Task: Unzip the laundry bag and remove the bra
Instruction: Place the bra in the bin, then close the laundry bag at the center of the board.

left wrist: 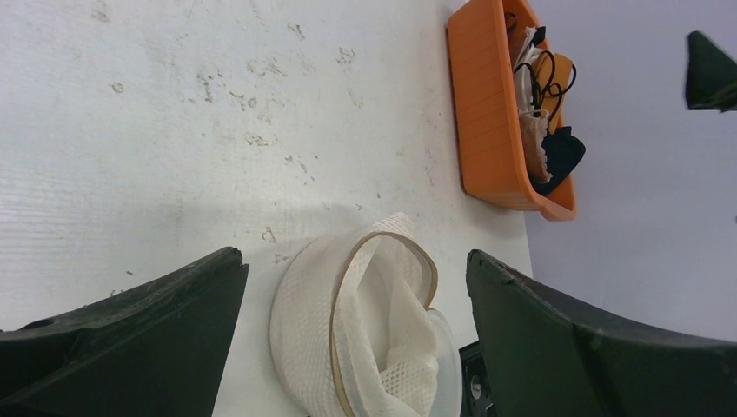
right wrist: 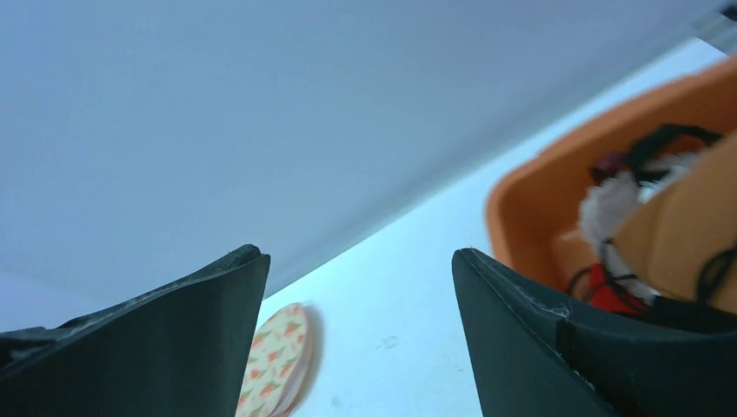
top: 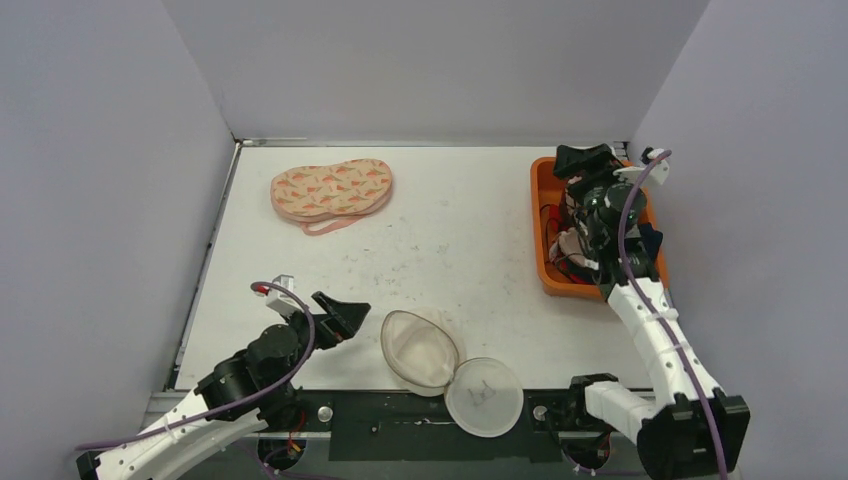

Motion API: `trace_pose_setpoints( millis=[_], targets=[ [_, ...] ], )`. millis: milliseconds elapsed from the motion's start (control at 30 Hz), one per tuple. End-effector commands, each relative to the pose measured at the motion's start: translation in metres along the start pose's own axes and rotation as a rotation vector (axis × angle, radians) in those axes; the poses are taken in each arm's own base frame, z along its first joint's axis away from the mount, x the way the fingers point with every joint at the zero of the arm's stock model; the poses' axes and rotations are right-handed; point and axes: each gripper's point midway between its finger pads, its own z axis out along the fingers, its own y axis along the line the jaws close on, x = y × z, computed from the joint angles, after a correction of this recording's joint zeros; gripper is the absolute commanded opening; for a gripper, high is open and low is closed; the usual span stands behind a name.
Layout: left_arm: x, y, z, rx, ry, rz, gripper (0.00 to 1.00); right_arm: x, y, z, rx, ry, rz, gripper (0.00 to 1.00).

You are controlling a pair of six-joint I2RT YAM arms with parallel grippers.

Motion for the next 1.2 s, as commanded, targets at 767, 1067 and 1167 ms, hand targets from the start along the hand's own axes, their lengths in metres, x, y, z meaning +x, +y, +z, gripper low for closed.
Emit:
trace_pose_setpoints(
  millis=[767, 1067, 1167],
  targets=[
    [0.032, -0.034, 0.014, -0.068, 0.386, 0.535, 1.00, 0.214, -0.007, -0.219, -0.384, 0.660, -0.282, 0.81],
    [0.025, -0.043, 0.029, -0.045, 0.588, 1.030, 0.89, 0.224, -0.017, -0.246, -0.437, 0.757, -0.251, 0.81],
    [0.037, -0.032, 0.035, -0.031, 0.671, 1.124, 0.85, 0.222, -0.016, -0.249, -0.453, 0.757, -0.245, 0.81]
  ],
)
